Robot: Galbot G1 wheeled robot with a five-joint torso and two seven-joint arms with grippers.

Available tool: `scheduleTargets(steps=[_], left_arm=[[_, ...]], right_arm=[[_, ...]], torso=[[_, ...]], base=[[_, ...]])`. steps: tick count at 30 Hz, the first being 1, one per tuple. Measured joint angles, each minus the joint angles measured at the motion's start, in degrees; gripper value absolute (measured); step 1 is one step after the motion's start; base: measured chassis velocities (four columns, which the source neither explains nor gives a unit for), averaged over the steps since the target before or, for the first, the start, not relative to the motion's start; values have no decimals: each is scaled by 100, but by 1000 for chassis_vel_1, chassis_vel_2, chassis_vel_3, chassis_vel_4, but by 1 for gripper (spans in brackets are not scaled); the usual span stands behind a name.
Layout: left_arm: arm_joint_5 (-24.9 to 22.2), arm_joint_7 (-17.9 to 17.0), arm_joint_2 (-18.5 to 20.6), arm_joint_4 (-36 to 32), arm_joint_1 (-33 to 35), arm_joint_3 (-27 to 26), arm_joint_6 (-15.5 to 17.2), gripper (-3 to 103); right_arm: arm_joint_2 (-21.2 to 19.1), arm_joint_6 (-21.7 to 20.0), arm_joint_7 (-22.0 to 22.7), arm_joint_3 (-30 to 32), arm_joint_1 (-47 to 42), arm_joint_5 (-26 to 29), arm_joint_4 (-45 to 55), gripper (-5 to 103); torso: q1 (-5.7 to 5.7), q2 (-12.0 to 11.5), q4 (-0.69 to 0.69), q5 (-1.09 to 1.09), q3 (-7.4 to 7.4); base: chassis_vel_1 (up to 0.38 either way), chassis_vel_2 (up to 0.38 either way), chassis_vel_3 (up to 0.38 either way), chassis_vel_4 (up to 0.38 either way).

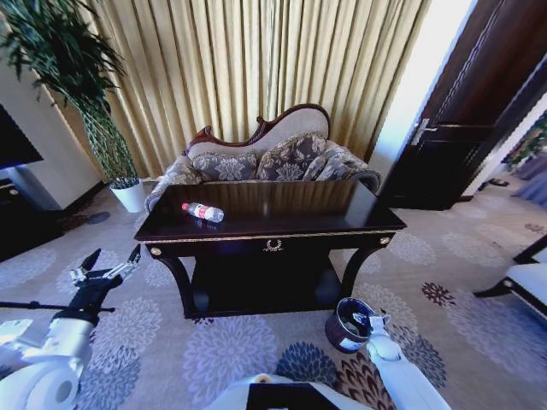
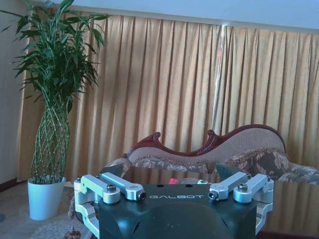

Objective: Move to the front of the table and place the trash on the table into the trash bin.

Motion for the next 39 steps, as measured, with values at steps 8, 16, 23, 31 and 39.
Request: scheduleTargets(steps=[8,16,23,31,39], left_arm=[[-115,-10,-12,-33,-18,-5,12,100],[-124,-11,-12,-34,-33,-4,12,100],[-165,-11,33,-32,-14,-57,12,100],[-200,-13,51,-70,6,-71,7,100],[-240,-14,69,-113,8,-82,24,100]], right_arm=[[-347,-226,-65,453,-980,989,3230,100],[-459,-1027,-68,901,-1928,1178,5439,100],[-364,-1439,4,1026,-2287,1248,6898,100],[-271,-1591,12,991,-2331,1208,7175,100],[-262,-1601,12,1000,-2290,1214,7101,100]], torso=[[0,0,-1,-2,0],[-1,1,-2,-2,-1],[-1,1,-1,-1,-1],[-1,1,-1,-1,0],[-2,1,0,0,-1]], base=[[0,0,0,0],[0,0,0,0],[0,0,0,0],[0,0,0,0],[0,0,0,0]])
